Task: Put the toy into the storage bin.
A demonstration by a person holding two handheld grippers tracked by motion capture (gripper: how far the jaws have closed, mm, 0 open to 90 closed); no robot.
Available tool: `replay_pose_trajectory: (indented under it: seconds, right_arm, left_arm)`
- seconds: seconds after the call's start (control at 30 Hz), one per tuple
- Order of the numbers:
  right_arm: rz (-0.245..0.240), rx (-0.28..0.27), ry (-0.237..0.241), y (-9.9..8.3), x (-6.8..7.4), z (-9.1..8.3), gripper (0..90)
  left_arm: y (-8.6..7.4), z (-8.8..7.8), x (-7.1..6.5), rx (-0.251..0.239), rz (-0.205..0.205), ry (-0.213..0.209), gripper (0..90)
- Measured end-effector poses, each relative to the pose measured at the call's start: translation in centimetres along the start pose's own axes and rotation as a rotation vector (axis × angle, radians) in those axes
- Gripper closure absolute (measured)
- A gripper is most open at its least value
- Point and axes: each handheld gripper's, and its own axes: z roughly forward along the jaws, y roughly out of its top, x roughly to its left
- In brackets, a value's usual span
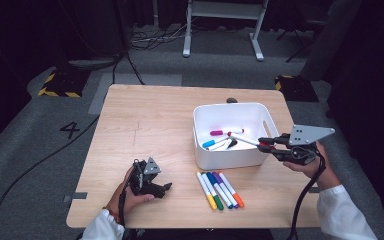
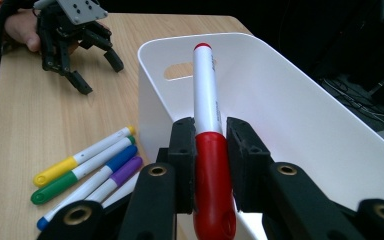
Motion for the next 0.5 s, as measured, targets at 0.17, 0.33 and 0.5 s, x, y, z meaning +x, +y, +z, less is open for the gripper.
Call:
replay_pose_trajectory:
  seconds: [0.17,0.33,0.5]
  right_arm:
    - [0.002,0.040,0.015,0.8,-1.8,1.0,74.7]
    - [-0.015,0.111,0.040,1.3,-3.1,3.0,74.7]
    - [-0.027,0.178,0.096,1.8,-4.0,5.2,74.7]
  left_arm:
    - [0.0,0.0,0.0,-0.001,0.001,-0.001,14.4]
    - [0.0,0.0,0.0,-0.001,0.001,-0.001,14.4]
    - [0.0,0.0,0.0,-0.001,0.001,-0.001,14.4]
